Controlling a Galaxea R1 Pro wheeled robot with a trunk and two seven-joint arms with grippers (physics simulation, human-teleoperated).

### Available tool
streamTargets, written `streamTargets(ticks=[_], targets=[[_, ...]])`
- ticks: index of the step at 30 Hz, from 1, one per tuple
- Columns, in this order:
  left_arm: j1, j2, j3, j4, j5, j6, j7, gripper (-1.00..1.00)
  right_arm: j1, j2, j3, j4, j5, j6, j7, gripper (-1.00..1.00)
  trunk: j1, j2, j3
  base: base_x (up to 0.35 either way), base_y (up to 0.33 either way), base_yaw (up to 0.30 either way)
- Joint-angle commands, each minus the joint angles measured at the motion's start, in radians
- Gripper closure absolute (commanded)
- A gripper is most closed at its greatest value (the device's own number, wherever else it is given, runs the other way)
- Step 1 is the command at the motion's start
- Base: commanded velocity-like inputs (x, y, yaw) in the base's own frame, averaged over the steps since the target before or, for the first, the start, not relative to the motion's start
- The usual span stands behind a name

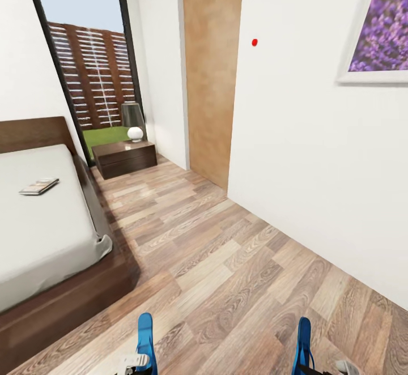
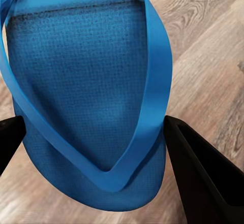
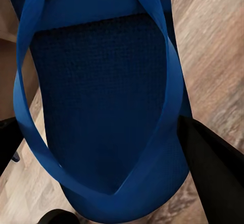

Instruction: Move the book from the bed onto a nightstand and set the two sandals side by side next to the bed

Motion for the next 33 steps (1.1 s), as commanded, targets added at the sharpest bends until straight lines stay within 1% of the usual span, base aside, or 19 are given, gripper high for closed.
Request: streamTargets(ticks=[1,12,17,27,33], targets=[[-0.001,0.0,-0.005,0.001,0.007,-0.003,-0.004,1.0,-0.001,0.0,-0.007,0.001,0.003,0.003,0.003,1.0,0.0,0.0,-0.002,0.0,0.0,-0.001],[-0.001,0.0,-0.005,0.001,0.007,-0.003,-0.004,1.0,-0.001,0.0,-0.007,0.002,0.003,0.003,0.003,1.0,0.0,0.0,-0.019,0.0,0.0,-0.03],[-0.001,0.0,-0.005,0.001,0.007,-0.003,-0.004,1.0,-0.001,0.0,-0.007,0.002,0.003,0.003,0.003,1.0,0.0,0.0,-0.021,0.011,0.0,-0.033],[-0.001,0.001,-0.004,0.001,0.008,-0.001,-0.003,1.0,-0.001,0.0,-0.007,0.002,0.003,0.002,0.004,1.0,0.0,0.0,-0.022,0.282,-0.007,-0.002],[-0.001,0.001,-0.004,0.001,0.008,-0.001,-0.001,1.0,-0.001,0.0,-0.007,0.002,0.003,0.002,0.007,1.0,0.0,0.0,-0.022,0.306,-0.142,0.0]])
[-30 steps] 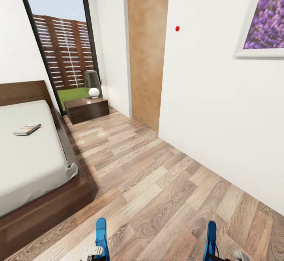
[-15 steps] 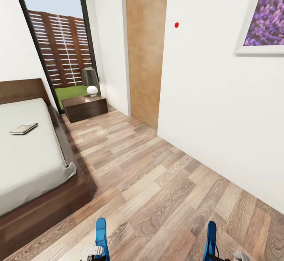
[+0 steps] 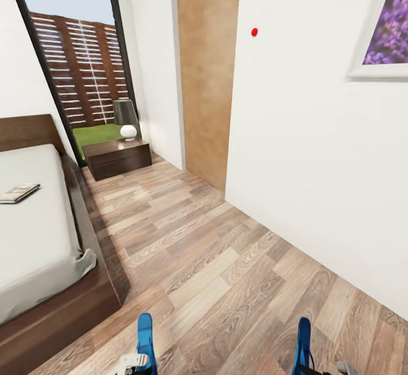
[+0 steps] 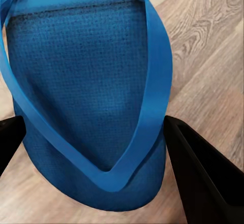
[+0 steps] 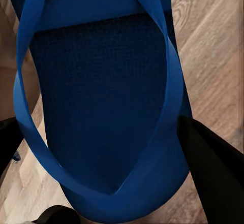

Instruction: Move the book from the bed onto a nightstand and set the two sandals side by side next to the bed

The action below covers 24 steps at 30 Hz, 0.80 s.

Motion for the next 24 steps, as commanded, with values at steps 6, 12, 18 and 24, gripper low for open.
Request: streamTargets(ticks=[6,12,18,24], targets=[[-0.001,0.0,-0.005,0.001,0.007,-0.003,-0.004,1.0,-0.001,0.0,-0.009,0.001,0.004,0.003,0.003,1.0,0.0,0.0,-0.001,0.301,-0.17,0.069],[-0.001,0.0,-0.005,0.001,0.007,-0.003,-0.003,1.0,-0.001,0.0,-0.009,0.001,0.004,0.003,0.003,1.0,0.0,0.0,-0.001,0.276,-0.156,0.065],[-0.001,0.0,-0.005,0.001,0.007,-0.003,-0.004,1.0,-0.001,0.0,-0.009,0.001,0.004,0.003,0.003,1.0,0.0,0.0,-0.001,0.105,-0.026,0.004],[-0.001,0.0,-0.005,0.001,0.007,-0.003,-0.003,1.0,-0.001,0.0,-0.009,0.001,0.005,0.003,0.003,1.0,0.0,0.0,-0.001,0.301,-0.002,0.0]])
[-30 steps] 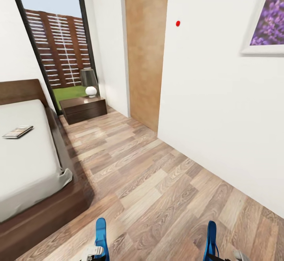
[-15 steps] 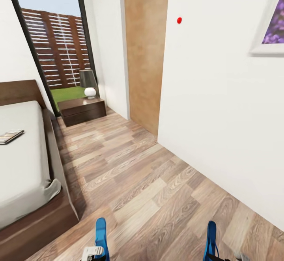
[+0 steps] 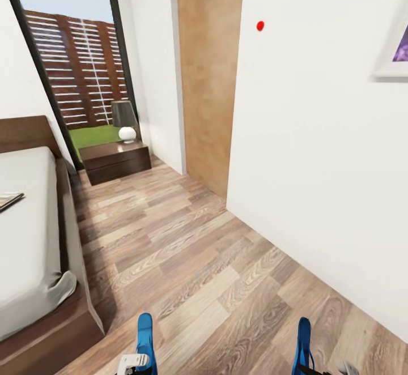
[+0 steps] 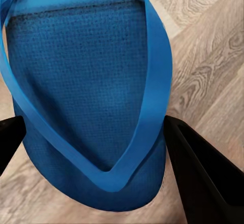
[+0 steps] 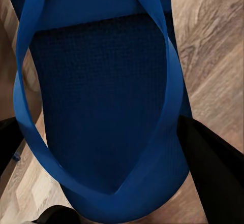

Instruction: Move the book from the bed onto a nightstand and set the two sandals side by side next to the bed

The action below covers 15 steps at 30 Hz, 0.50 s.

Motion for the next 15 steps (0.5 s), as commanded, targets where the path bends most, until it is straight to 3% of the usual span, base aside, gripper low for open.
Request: streamTargets(ticks=[1,15], targets=[[-0.001,0.0,-0.005,0.001,0.007,-0.003,-0.004,1.0,-0.001,0.0,-0.008,0.001,0.003,0.003,0.003,1.0,0.0,0.0,-0.001,0.329,0.0,0.0],[-0.001,0.0,-0.005,0.001,0.007,-0.002,-0.004,1.0,-0.001,0.0,-0.008,0.001,0.004,0.003,0.003,1.0,0.0,0.0,-0.001,0.328,-0.079,0.028]])
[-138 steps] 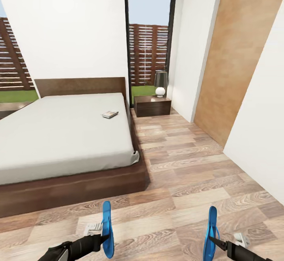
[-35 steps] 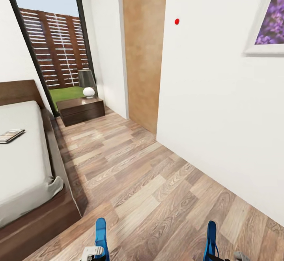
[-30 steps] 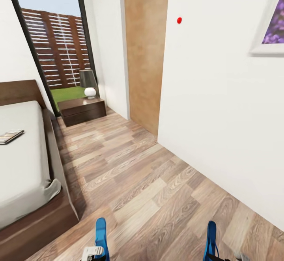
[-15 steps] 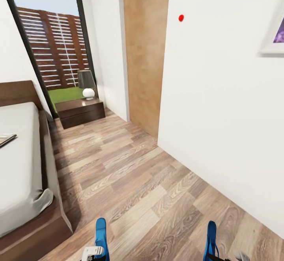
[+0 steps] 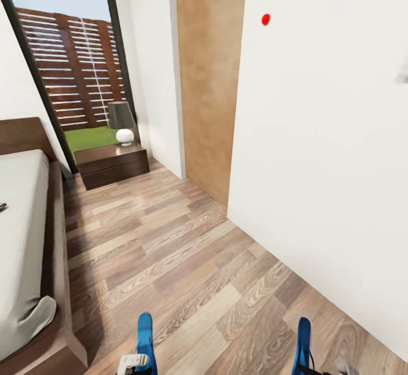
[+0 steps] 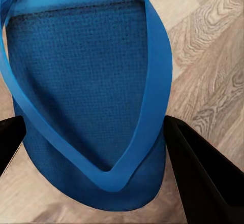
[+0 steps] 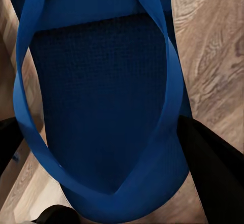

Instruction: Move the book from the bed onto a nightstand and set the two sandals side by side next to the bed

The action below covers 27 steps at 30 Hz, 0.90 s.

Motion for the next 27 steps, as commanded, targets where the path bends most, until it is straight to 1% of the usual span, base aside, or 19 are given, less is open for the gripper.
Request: streamTargets(ticks=[1,8,14,21,27], targets=[[-0.001,0.0,-0.004,0.001,0.007,-0.003,-0.004,1.0,-0.001,0.0,-0.009,0.001,0.003,0.003,0.003,1.0,0.0,0.0,-0.001,0.324,-0.103,0.119],[-0.001,0.0,-0.004,0.001,0.007,-0.004,-0.004,1.0,-0.001,0.0,-0.009,0.001,0.003,0.003,0.002,1.0,0.0,0.0,-0.001,0.324,-0.093,0.188],[-0.001,0.0,-0.004,0.001,0.007,-0.004,-0.004,1.0,-0.001,0.0,-0.009,0.001,0.002,0.003,0.002,1.0,0.0,0.0,-0.001,0.324,-0.091,0.037],[-0.001,0.0,-0.004,0.001,0.007,-0.003,-0.004,1.0,-0.001,0.0,-0.009,0.001,0.002,0.004,0.002,1.0,0.0,0.0,-0.001,0.324,-0.09,0.178],[-0.001,0.0,-0.004,0.001,0.007,-0.003,-0.004,1.0,-0.001,0.0,-0.009,0.001,0.002,0.003,0.002,1.0,0.0,0.0,-0.001,0.324,-0.09,0.037]])
